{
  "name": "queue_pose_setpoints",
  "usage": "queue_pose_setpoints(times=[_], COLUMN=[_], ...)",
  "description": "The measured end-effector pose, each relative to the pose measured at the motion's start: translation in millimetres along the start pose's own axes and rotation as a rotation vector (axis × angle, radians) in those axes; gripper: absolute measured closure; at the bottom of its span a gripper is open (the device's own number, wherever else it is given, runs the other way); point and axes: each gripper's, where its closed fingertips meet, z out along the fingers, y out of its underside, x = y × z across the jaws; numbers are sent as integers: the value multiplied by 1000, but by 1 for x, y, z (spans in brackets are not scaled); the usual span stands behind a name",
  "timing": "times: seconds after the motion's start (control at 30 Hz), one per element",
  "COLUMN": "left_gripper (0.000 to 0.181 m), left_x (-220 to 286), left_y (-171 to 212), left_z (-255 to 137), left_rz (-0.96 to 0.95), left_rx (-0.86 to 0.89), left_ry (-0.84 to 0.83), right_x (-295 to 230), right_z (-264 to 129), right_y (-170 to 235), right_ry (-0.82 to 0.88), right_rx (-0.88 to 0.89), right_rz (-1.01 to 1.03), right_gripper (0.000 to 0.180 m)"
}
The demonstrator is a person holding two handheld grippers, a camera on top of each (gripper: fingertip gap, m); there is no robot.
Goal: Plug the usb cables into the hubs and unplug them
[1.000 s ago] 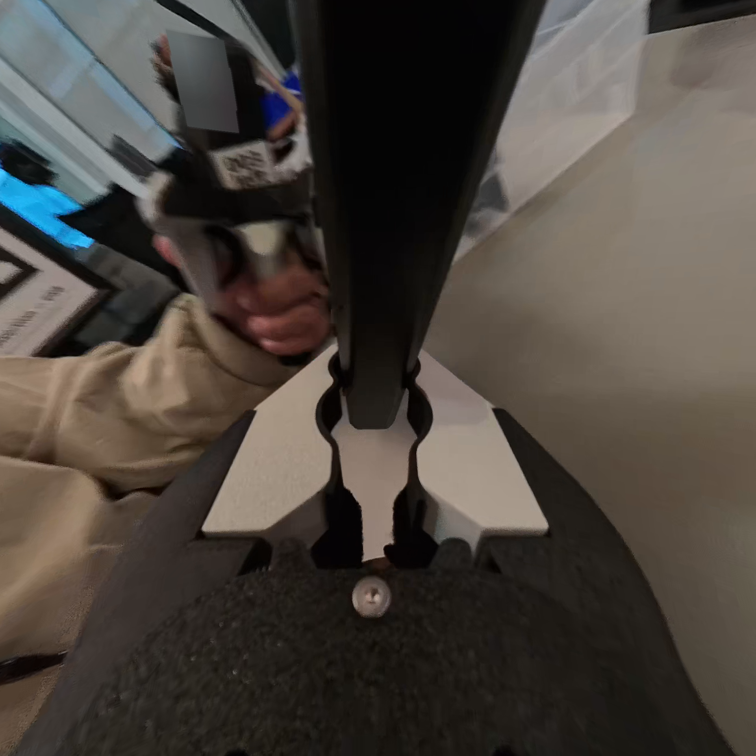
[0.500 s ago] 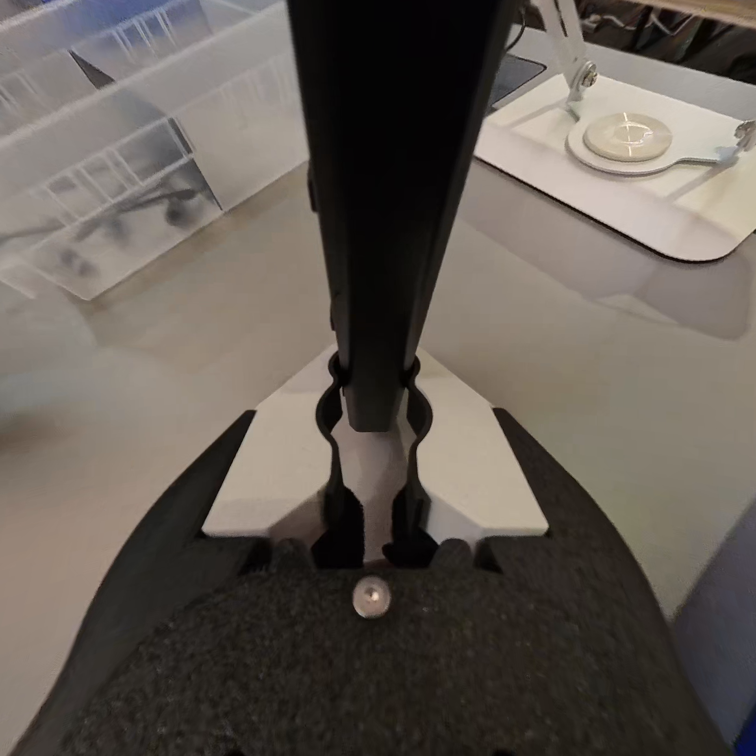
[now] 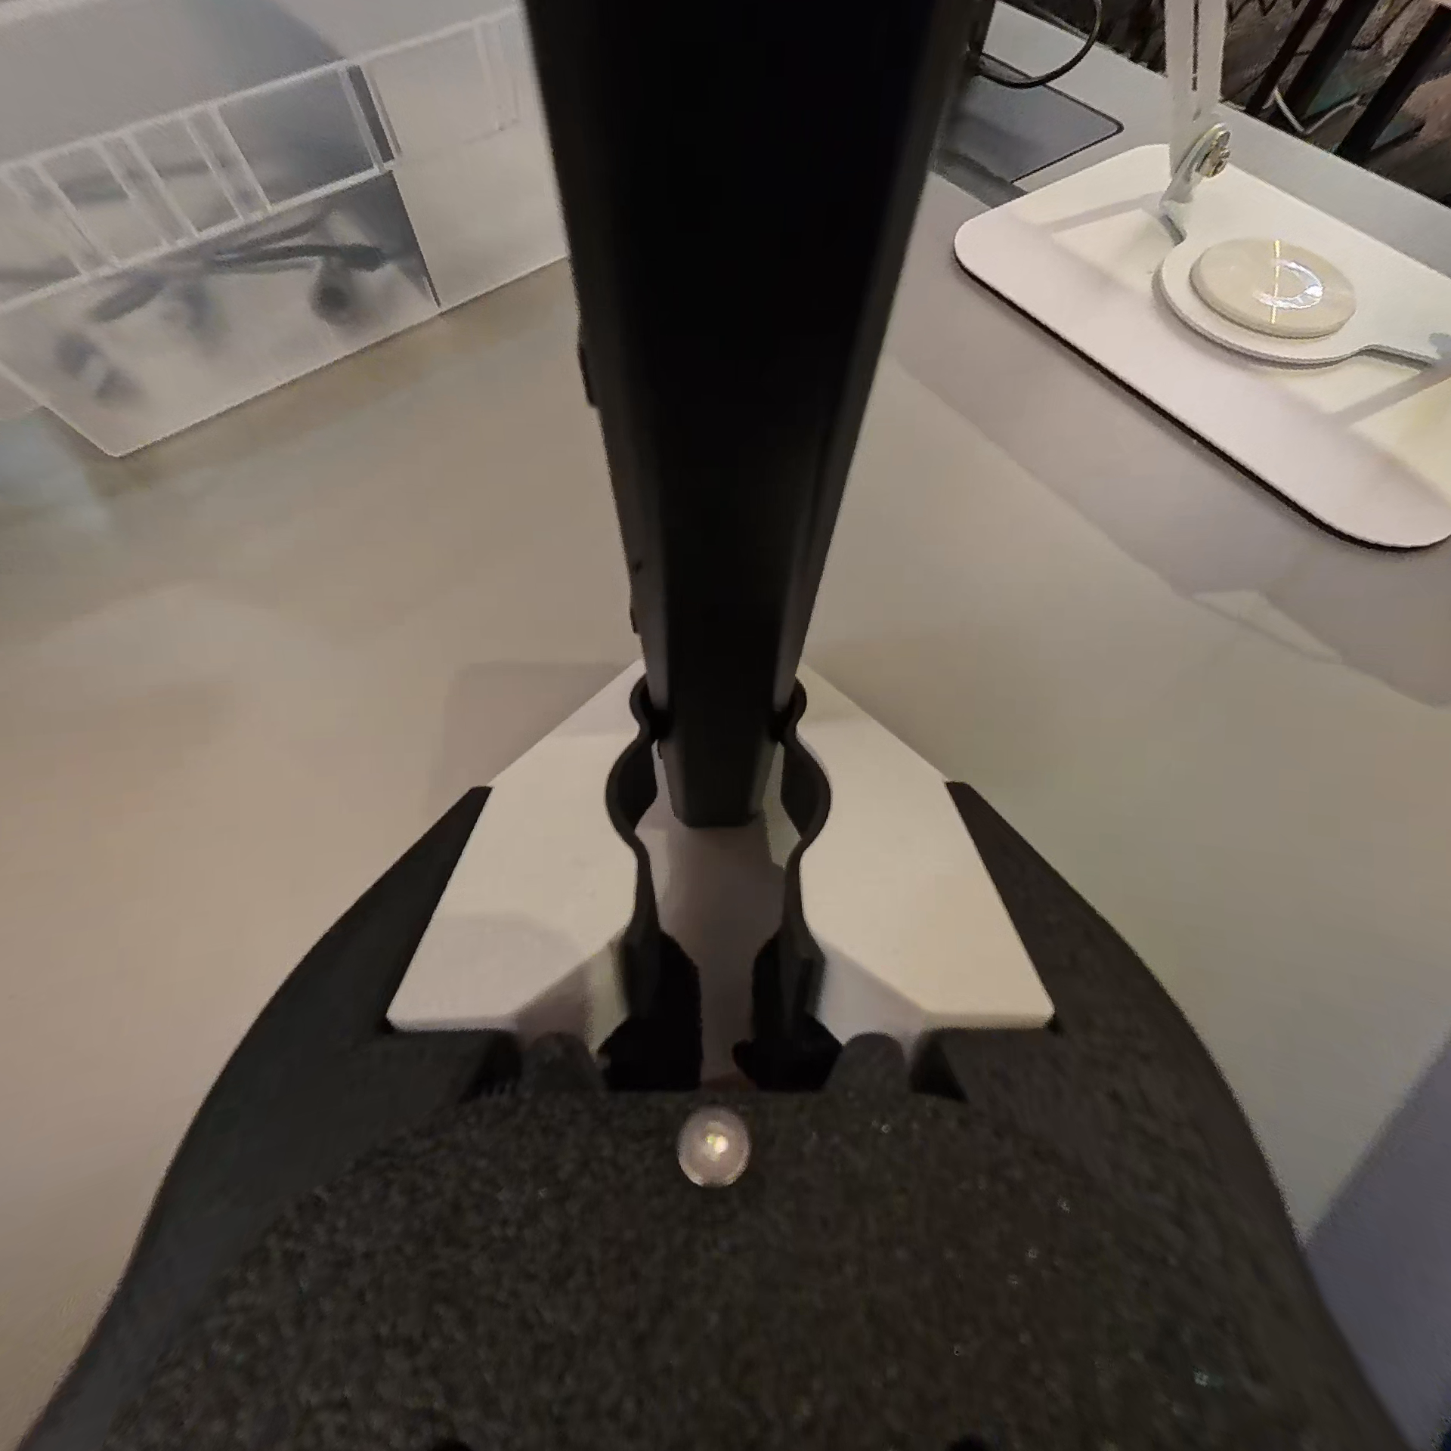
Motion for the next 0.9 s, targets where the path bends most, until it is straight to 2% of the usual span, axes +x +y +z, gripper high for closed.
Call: queue_pose_setpoints(times=[0.23, 0.33, 0.43, 0.5, 0.53, 0.6, 0.63, 0.7, 0.8, 0.9], left_gripper=[136, 136, 128, 133, 137, 135, 137, 126, 120, 114], left_x=[0, -11, -24, -35, -35, -24, -21, -13, -13, -8], left_y=[8, 6, 1, -3, -6, 3, 6, 11, 14, 28], left_z=[5, 4, 11, 17, 21, 27, 27, 23, 23, 22], left_rz=[-5, 46, 227, 402, 485, 583, 579, 471, 401, 468], left_rx=[-43, -65, -213, -361, -413, -568, -640, -780, -869, -814], left_ry=[-1, -58, -82, -82, -35, 201, 305, 491, 480, 358], right_x=[0, 0, 0, 0, 0, 0, 0, 0, 0, 0], right_z=[0, 0, 0, 0, 0, 0, 0, 0, 0, 0], right_y=[-1, -1, -1, -1, -1, -1, -1, -1, -1, -1], right_ry=[0, 0, -4, -4, -6, -13, -13, -12, -9, -13], right_rx=[15, 15, 15, 15, 15, 16, 16, 16, 16, 17], right_rz=[-17, -15, -9, -9, -7, 1, 3, 0, -4, 3], right_gripper=[153, 153, 153, 153, 153, 153, 153, 153, 153, 153])
